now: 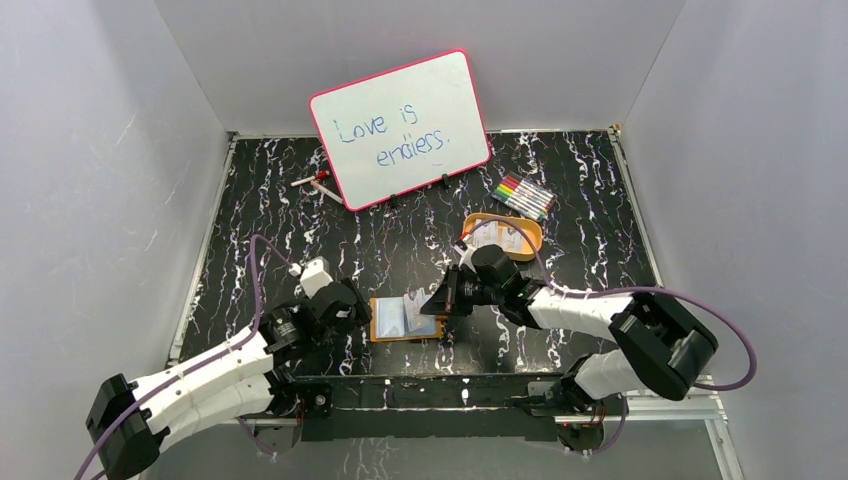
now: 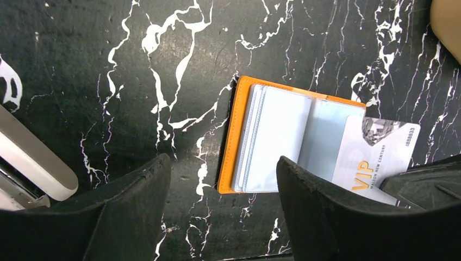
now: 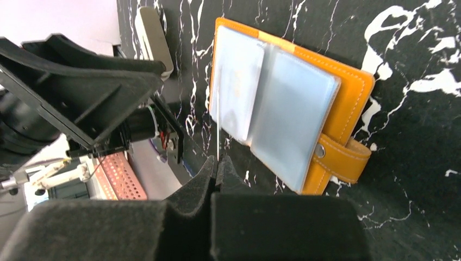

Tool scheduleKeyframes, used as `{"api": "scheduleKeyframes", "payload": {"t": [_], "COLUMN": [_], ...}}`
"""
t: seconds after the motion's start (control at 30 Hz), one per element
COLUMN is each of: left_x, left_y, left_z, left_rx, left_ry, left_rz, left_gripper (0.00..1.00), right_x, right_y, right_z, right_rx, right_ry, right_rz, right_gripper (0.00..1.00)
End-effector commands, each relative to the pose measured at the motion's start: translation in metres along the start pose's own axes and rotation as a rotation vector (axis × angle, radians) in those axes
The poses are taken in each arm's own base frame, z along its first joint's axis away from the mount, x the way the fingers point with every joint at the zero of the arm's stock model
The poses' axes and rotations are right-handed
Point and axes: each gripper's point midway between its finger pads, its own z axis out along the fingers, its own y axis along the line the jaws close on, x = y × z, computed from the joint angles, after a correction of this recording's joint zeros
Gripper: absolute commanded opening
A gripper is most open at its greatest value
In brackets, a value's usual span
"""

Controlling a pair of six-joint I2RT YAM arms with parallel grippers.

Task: Put the credit cards into the card holder
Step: Insert the credit card into the card holder.

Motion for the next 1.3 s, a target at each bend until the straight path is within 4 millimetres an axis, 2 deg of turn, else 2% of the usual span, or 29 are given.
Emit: {"api": "scheduleKeyframes", "payload": {"t": [0.0, 0.53, 0.83, 1.0, 1.27], "left_x": [0.001, 0.024, 0.038, 0.041, 0.043], "left_y": [-0.008, -0.007, -0.007, -0.010, -0.008], "left_z": [0.009, 0.031, 0.040, 0.041, 0.041], "left_rx": [0.035, 0.009, 0.008, 0.016, 0.014], "left_ry": [-0.021, 0.045, 0.097, 0.110, 0.113], "left_rz": [-0.070, -0.061, -0.069, -0.070, -0.072], "left_gripper": [0.68, 0.65, 0.63, 0.61, 0.59], "right_x": [-0.020, -0.008, -0.004, -0.002, 0.000], "right_y": [0.012, -0.022, -0.019, -0.017, -0.023], "right_z": [0.010, 0.030, 0.033, 0.034, 0.032], "right_rx": [-0.039, 0.018, -0.014, -0.024, -0.009], "right_ry": [-0.085, -0.055, -0.044, -0.038, -0.057], "right_rz": [0.019, 0.064, 0.055, 0.058, 0.091], "right_gripper": [0.00, 0.00, 0.00, 0.00, 0.00]}}
